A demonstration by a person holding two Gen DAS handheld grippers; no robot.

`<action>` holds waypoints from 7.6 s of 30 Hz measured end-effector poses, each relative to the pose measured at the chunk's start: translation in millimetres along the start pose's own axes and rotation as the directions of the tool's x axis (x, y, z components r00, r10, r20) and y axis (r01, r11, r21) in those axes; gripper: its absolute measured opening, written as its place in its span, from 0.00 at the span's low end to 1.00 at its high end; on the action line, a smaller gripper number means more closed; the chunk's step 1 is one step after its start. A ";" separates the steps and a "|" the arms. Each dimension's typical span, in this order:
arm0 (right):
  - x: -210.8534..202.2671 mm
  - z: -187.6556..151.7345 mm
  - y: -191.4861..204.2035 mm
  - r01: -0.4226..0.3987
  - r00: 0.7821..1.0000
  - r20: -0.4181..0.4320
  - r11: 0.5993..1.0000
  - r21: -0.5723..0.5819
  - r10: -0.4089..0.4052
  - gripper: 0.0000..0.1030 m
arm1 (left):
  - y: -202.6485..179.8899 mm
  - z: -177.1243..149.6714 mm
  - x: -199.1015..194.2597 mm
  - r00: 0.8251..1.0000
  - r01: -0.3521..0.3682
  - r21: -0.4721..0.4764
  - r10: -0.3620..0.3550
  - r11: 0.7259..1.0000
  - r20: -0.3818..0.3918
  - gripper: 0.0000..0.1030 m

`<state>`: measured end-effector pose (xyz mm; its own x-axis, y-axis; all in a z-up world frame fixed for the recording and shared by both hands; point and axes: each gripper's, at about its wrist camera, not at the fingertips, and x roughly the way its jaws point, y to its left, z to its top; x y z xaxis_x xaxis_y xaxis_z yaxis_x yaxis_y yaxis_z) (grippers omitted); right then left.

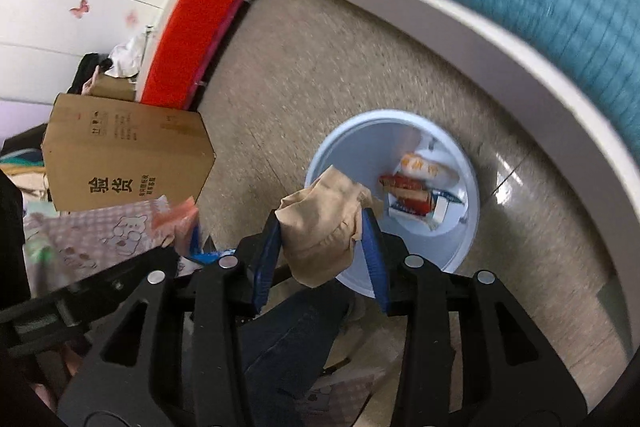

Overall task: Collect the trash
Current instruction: 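Carry the wrapper and beige cloth to the bin and release the wrapper, then move both tools back toward the table, then grasp the white bottle with the left tool while the right tool grasps the newspaper, then carry the white bottle and newspaper to the bin and open both tools, then move both tools back toward the table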

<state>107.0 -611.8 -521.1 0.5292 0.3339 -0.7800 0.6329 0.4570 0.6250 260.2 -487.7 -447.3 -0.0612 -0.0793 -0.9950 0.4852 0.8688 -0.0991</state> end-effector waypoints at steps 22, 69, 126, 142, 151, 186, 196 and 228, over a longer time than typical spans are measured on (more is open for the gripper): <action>-66.3 -9.4 11.6 0.117 0.984 0.137 0.993 0.011 -0.118 0.94 | -15.8 -17.6 -49.8 0.990 -0.059 0.051 0.052 0.997 0.131 0.85; -178.5 -254.6 427.6 0.065 0.951 0.247 0.659 -0.749 0.186 0.94 | 294.3 -326.9 -354.7 0.533 0.001 -0.285 0.241 0.958 0.811 0.88; -87.6 -317.1 474.2 -0.113 0.976 -0.017 0.440 -0.891 0.217 0.19 | 437.6 -351.8 -267.7 0.722 0.049 -0.312 0.182 0.949 0.668 0.48; -148.5 -270.4 436.3 -0.186 0.941 0.003 0.522 -0.832 0.339 0.17 | 368.0 -344.0 -296.0 0.682 0.066 -0.219 0.116 0.974 0.722 0.48; -196.3 -228.5 400.7 -0.190 0.914 0.071 0.574 -0.796 0.400 0.17 | 309.9 -305.6 -320.8 0.646 0.064 -0.117 0.048 0.991 0.762 0.38; -164.4 -31.0 108.1 -0.059 0.966 0.224 0.949 -0.308 0.133 0.17 | -15.5 -97.3 -197.6 0.897 -0.027 0.432 -0.168 0.901 0.408 0.38; -96.8 0.1 62.0 -0.075 0.988 0.123 0.983 -0.167 0.096 0.17 | -44.0 -36.4 -101.2 0.987 -0.059 0.450 -0.016 0.891 0.161 0.39; -136.1 -19.5 74.2 0.039 0.977 0.212 0.994 -0.101 -0.017 0.94 | -24.6 -57.1 -145.9 0.950 -0.140 0.328 0.033 0.934 0.312 0.87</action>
<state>71.0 -607.2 -369.2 0.6261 0.1435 -0.7664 0.5931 0.5505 0.5875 207.3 -469.6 -298.8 0.2299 -0.1992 -0.9526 0.7480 0.6623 0.0420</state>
